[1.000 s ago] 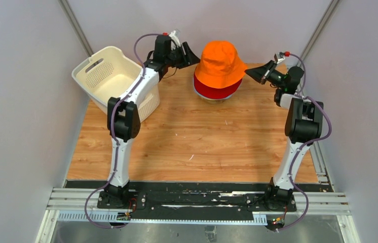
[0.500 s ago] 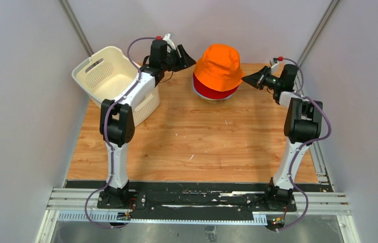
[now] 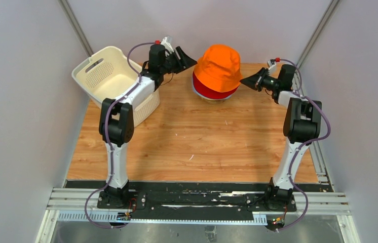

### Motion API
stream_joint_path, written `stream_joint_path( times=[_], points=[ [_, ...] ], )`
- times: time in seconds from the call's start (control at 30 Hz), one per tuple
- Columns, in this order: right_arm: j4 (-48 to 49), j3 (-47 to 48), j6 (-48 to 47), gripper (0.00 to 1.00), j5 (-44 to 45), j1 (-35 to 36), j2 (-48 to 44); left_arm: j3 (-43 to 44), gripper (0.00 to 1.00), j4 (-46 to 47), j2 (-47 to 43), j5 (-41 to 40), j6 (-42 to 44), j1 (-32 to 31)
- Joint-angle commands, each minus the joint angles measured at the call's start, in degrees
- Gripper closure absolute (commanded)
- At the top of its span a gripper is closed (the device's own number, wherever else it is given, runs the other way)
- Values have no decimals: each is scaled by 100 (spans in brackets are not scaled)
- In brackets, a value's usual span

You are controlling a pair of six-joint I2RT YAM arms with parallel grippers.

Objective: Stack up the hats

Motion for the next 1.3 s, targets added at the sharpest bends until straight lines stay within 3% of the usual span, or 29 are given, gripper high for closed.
stream_joint_path(
  times=[0.0,1.1,1.17,1.27],
  points=[
    [-129,143,-194,99,64,60,-116,-63,42,600,112,463,-378,31],
    [29,241,-71,99,-1,65,-61,-358,43,918,497,1483,-1068,142],
    [29,253,-64,99,-2,65,-50,-421,45,1122,510,1551,-1201,137],
    [38,264,-62,99,-10,60,-43,-538,56,1645,550,1619,-1500,137]
  ],
)
